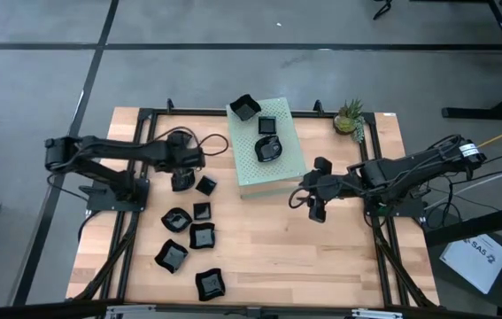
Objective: Pick & Place Mini shaped plates
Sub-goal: Stack the black leaf shaped plate on top of the black leaf shape plates on the shelf
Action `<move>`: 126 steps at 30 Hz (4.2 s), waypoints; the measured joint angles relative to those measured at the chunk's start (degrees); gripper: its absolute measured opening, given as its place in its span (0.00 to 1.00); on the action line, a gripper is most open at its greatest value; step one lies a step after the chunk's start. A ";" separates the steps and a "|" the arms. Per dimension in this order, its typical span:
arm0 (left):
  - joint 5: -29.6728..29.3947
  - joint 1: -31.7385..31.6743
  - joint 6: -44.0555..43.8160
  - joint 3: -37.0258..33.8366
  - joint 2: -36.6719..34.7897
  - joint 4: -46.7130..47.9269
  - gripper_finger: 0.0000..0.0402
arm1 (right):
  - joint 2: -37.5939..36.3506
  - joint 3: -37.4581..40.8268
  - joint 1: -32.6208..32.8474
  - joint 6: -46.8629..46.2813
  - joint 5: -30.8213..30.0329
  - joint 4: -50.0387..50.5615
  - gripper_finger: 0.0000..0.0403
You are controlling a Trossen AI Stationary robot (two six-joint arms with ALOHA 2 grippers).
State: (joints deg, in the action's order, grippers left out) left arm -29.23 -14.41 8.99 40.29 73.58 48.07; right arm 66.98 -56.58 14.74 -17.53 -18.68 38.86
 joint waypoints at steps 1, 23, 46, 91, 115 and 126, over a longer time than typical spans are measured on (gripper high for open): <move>-0.64 -0.88 0.23 -0.01 1.33 -0.26 0.32 | 0.00 0.00 0.00 0.13 -0.44 0.14 0.53; 2.18 -14.83 7.43 0.00 13.23 -9.66 0.32 | 0.00 -0.02 -1.62 2.73 -4.30 0.06 0.53; 1.79 -17.06 6.58 0.11 15.74 -14.03 0.01 | 0.02 -0.04 -1.62 2.76 -4.26 0.04 0.53; 11.79 -14.53 2.10 7.26 -6.79 -7.08 0.01 | 0.04 -0.07 -1.62 1.21 -4.23 -1.32 0.53; 13.96 7.49 -2.89 32.01 -3.84 -16.79 0.00 | 0.04 -0.09 -1.60 1.41 -3.68 -13.26 0.53; 14.39 11.80 -24.20 40.33 7.83 -21.77 0.00 | 0.04 -0.09 -1.60 1.23 -3.73 -15.94 0.53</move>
State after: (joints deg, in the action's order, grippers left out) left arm -14.84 -2.61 -15.21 80.62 81.41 26.31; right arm 67.02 -56.66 13.15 -16.29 -22.41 22.92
